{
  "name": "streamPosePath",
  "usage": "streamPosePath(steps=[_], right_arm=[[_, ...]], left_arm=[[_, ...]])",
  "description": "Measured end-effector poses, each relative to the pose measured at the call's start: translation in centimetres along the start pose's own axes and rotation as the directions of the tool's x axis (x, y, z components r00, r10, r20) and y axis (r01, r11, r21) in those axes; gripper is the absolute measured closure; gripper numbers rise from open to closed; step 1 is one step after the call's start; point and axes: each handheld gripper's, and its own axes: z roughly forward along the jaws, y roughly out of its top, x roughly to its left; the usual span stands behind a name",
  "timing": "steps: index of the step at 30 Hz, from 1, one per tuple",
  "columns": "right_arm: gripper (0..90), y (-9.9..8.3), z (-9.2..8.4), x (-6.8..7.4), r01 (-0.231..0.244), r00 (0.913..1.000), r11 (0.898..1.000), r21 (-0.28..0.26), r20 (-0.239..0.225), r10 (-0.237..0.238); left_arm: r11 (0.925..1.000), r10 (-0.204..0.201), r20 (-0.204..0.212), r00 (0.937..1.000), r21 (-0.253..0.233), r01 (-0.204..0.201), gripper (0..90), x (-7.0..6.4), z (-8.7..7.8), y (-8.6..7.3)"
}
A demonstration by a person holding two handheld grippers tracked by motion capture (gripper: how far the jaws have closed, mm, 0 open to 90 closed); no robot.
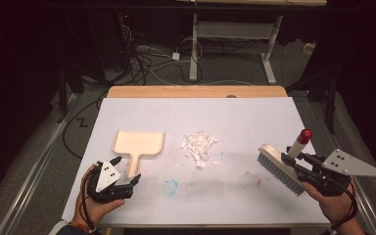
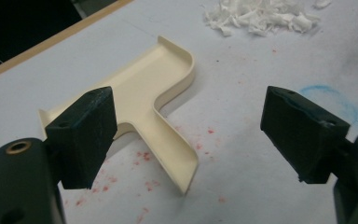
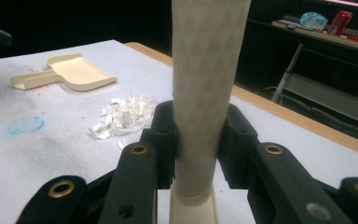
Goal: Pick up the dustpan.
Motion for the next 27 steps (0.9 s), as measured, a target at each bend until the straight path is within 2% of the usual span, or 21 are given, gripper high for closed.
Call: streamPosePath(steps=[7, 9, 10, 12, 13, 14, 15, 16, 19, 21, 23, 24, 25, 27], right_arm=[[71.1, 0.1, 0.3, -0.2, -0.007, 0.9999, 1.0, -0.01, -0.012, 0.007], [71.0, 0.1, 0.5, -0.3, -0.001, 0.9999, 1.0, -0.007, -0.017, 0.001], [71.1, 0.0, 0.5, -0.3, -0.002, 0.9999, 1.0, -0.005, -0.017, 0.001], [71.1, 0.0, 0.6, -0.3, -0.002, 0.9999, 1.0, -0.001, -0.015, 0.002], [71.0, 0.0, 0.6, -0.3, -0.001, 0.9999, 1.0, -0.001, -0.014, 0.001], [71.0, 0.0, 0.5, -0.2, 0.002, 0.9999, 1.0, -0.001, -0.011, -0.002], [71.0, 0.0, 0.5, -0.2, 0.005, 0.9999, 1.0, 0.002, -0.011, -0.005], [71.0, 0.0, 0.5, -0.2, 0.004, 0.9999, 1.0, 0.004, -0.014, -0.004], [71.0, 0.1, 0.6, -0.1, 0.008, 0.9999, 1.0, 0.006, -0.011, -0.008], [71.0, 0.1, 0.8, 0.0, 0.006, 0.9998, 1.0, 0.013, -0.017, -0.006], [71.0, 0.1, 0.9, 0.1, 0.012, 0.9997, 1.0, 0.025, -0.019, -0.011], [71.0, 0.1, 1.0, 0.1, 0.014, 0.9997, 0.999, 0.029, -0.02, -0.013], [71.0, 0.1, 1.1, 0.0, 0.014, 0.9997, 0.999, 0.033, -0.02, -0.013], [71.0, 0.0, 1.1, 0.0, 0.014, 0.9997, 0.999, 0.035, -0.022, -0.013]], left_arm=[[0.9999, 0.004, -0.001, 1.0, 0.013, -0.004, 17.4, -0.3, 0.1, -0.1], [0.9998, 0.003, 0.013, 0.9999, 0.017, -0.003, 17.5, -0.2, 0.1, -0.1], [0.9997, -0.001, 0.018, 0.9998, 0.025, 0.001, 18.4, -0.2, 0.2, -0.1], [0.9955, -0.026, 0.018, 0.9995, 0.092, 0.024, 21.3, -0.2, 0.5, -0.1], [0.9955, -0.026, 0.018, 0.9995, 0.092, 0.024, 21.9, -0.2, 0.5, -0.1], [0.9878, -0.043, 0.015, 0.999, 0.15, 0.04, 22.6, -0.2, 0.9, -0.2], [0.9837, -0.054, 0.007, 0.9985, 0.172, 0.052, 22.8, -0.2, 1.1, -0.2], [0.9801, -0.074, -0.002, 0.9973, 0.185, 0.073, 22.8, -0.2, 1.1, -0.2], [0.9686, -0.152, -0.011, 0.9884, 0.197, 0.151, 22.7, 0.1, 1.5, 0.0], [0.9551, -0.173, -0.046, 0.9838, 0.236, 0.179, 20.8, 0.5, 2.3, 0.5], [0.9423, -0.206, -0.058, 0.9768, 0.257, 0.214, 20.4, 1.2, 3.4, 0.9], [0.9314, -0.226, -0.062, 0.9722, 0.279, 0.234, 20.4, 1.6, 4.1, 1.0], [0.9142, -0.251, -0.075, 0.9651, 0.309, 0.262, 20.6, 1.9, 4.9, 1.2], [0.8922, -0.293, -0.079, 0.9527, 0.335, 0.303, 23.0, 2.4, 6.3, 1.2]])
